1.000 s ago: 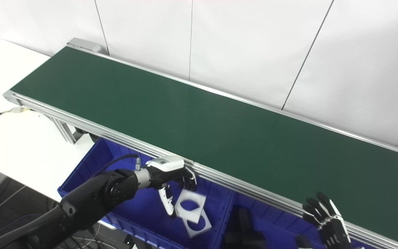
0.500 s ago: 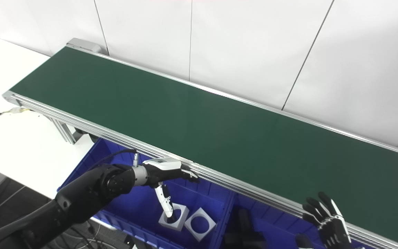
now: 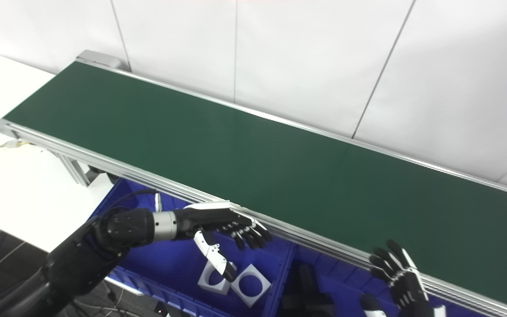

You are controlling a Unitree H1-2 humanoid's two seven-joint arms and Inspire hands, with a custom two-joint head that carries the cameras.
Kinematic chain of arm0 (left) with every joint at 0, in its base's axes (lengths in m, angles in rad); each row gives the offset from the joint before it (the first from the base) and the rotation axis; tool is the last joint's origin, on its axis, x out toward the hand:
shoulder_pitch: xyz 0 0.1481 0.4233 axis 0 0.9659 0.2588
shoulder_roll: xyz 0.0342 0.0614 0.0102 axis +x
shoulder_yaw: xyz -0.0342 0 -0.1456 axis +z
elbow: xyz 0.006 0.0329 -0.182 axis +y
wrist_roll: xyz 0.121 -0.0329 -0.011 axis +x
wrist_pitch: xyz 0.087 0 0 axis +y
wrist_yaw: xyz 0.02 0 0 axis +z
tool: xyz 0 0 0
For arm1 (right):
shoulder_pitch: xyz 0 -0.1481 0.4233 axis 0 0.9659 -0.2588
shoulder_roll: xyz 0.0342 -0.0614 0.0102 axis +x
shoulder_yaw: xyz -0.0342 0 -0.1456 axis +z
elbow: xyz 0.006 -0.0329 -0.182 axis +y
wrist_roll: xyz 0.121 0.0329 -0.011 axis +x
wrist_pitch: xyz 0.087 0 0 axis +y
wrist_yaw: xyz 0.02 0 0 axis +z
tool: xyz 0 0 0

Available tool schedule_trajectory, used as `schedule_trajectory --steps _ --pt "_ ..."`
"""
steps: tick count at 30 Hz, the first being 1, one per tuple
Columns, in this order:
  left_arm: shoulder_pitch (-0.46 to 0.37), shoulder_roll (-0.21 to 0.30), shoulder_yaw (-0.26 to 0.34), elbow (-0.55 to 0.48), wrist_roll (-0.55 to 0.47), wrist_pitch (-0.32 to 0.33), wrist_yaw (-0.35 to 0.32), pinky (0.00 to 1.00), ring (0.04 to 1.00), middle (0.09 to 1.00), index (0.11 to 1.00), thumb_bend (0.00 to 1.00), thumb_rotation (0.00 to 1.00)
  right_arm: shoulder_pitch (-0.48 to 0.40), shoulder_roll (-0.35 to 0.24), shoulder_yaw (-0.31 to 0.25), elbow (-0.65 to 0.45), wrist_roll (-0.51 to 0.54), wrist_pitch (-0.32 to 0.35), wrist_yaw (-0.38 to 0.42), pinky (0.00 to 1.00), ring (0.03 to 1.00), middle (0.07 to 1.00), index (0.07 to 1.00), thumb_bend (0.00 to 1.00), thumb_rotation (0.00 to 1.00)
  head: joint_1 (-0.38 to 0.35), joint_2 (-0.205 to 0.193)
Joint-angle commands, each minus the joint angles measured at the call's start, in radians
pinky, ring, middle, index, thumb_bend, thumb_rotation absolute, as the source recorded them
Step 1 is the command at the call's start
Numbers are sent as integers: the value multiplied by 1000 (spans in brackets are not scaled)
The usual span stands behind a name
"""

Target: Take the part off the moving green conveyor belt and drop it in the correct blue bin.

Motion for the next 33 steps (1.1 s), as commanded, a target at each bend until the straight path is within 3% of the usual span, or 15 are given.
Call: schedule_trajectory --steps 1,7,15,18,22,23,25,33 --pt "4 -6 33 -58 -83 24 11 656 726 774 820 1000 425 -7 7 11 -12 -1 -36 8 734 781 808 872 712 549 -4 0" --pt "49 -83 75 -3 -143 -98 94 713 765 797 820 1000 493 -14 22 36 13 -31 -41 -1 734 784 812 871 703 533 -62 -11" --pt "91 -224 131 291 -111 -467 246 778 854 870 865 981 640 -25 57 54 92 -58 -74 -19 745 795 824 877 699 555 -179 -28" --pt "95 -269 143 388 -111 -555 296 762 845 871 873 989 684 -26 78 60 119 -73 -83 -31 741 793 825 875 700 551 -268 -42" --pt "111 -314 165 463 -152 -607 325 774 854 875 888 940 719 -28 106 76 155 -110 -100 -55 731 788 822 876 713 575 -383 -52" --pt "113 -315 168 478 -162 -618 322 777 855 876 890 934 721 -30 116 82 165 -120 -104 -62 731 788 822 876 714 576 -440 -58" --pt "115 -311 166 503 -177 -644 309 783 850 876 893 886 734 -33 134 93 179 -150 -106 -79 737 788 823 876 717 572 -477 -65" --pt "109 -273 159 526 -189 -675 294 786 841 844 871 854 699 -54 170 114 241 -202 -124 -127 739 793 826 882 713 579 -520 -79"
